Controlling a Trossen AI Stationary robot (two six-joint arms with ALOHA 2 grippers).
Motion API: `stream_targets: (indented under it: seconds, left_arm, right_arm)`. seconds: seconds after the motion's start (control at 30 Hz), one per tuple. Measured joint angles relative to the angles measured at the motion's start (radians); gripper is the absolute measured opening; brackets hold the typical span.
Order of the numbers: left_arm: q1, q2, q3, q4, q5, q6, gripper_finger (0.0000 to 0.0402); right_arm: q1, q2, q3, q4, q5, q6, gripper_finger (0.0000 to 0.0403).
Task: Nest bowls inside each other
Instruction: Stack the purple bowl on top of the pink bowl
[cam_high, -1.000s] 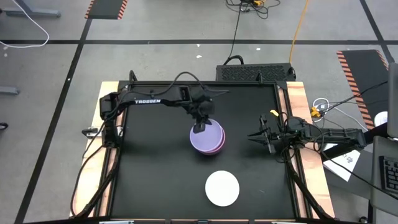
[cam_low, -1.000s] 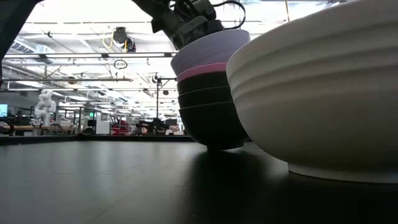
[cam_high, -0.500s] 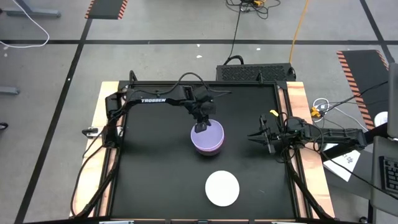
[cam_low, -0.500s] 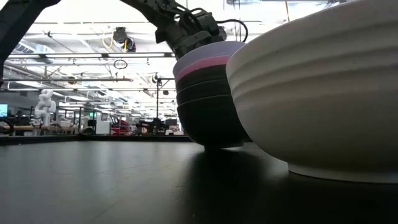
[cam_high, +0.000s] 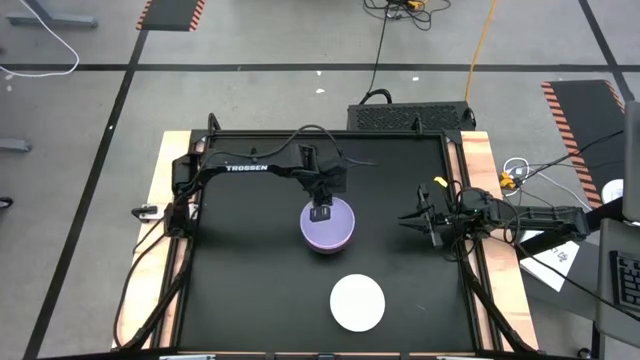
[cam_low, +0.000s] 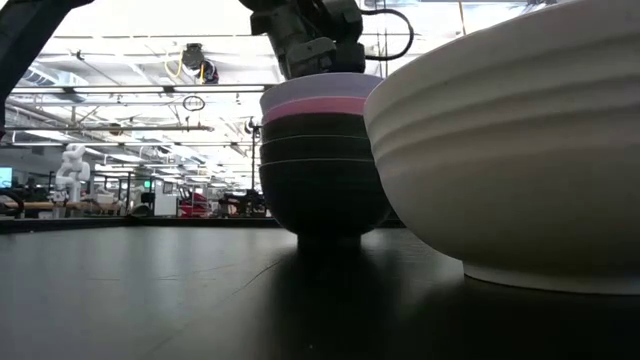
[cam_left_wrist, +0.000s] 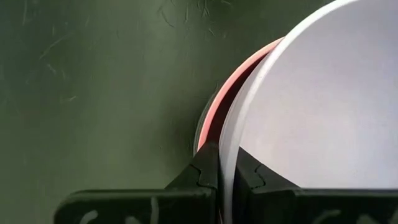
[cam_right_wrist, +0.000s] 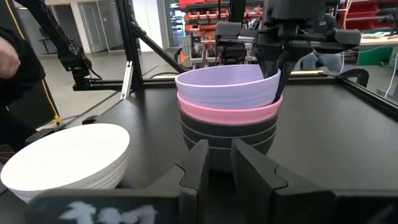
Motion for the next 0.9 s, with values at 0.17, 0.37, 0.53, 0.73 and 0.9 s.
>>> stream_targets:
  seconds: [0.17, 0.37, 0.53, 0.73, 0.9]
  left_arm:
    - [0.001, 0.0, 0.0, -0.001, 0.0, 0.0, 0.0005]
    - [0.003, 0.0, 0.001, -0.019, 0.003, -0.002, 0.0005]
    - [0.003, -0.001, 0.001, -0.056, 0.005, -0.013, 0.0005]
    - [0.002, -0.001, -0.001, -0.09, 0.046, -0.019, 0.0005]
    - [0.0, -0.001, -0.001, -0.107, 0.05, -0.028, 0.0005]
  right_arm:
    - [0.0, 0.0, 0.0, -0.001, 0.0, 0.002, 0.0064]
    - [0.0, 0.0, 0.0, -0.005, 0.0, 0.014, 0.0064]
    - [0.0, 0.0, 0.0, -0.008, 0.0, 0.015, 0.0064]
    - [0.0, 0.0, 0.0, -0.01, 0.0, 0.015, 0.0064]
    - [0.0, 0.0, 0.0, -0.01, 0.0, 0.015, 0.0064]
